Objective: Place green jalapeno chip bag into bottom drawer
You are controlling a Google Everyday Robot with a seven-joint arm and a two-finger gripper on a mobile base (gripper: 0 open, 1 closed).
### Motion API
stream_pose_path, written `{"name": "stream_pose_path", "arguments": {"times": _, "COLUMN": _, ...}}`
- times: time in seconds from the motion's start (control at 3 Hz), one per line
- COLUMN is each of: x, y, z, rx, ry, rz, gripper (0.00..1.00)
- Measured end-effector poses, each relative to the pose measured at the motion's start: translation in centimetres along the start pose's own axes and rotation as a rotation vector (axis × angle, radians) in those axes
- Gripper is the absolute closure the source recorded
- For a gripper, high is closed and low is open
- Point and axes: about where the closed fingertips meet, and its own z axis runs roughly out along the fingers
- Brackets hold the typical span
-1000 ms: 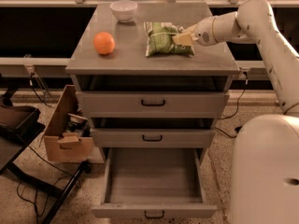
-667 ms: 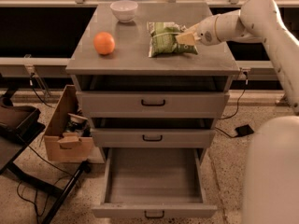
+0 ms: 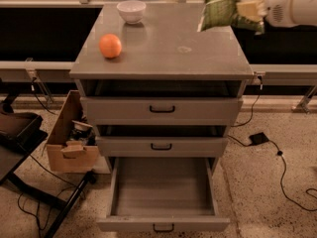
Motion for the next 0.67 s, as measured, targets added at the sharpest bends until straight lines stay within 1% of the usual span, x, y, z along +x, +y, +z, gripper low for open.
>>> {"name": "stream_pose_path", "arguments": {"times": 0.33, "x": -2.5, "y": 2.2, "z": -11.4, "rx": 0.161, "ry": 0.045, "rz": -0.004, "gripper": 1.0}}
{"name": "stream_pose_path", "arguments": {"times": 0.67, "x": 3.7, "y": 9.2, "z": -14.4, "rx": 0.076, "ry": 0.219, "rz": 0.02, "gripper": 1.0}}
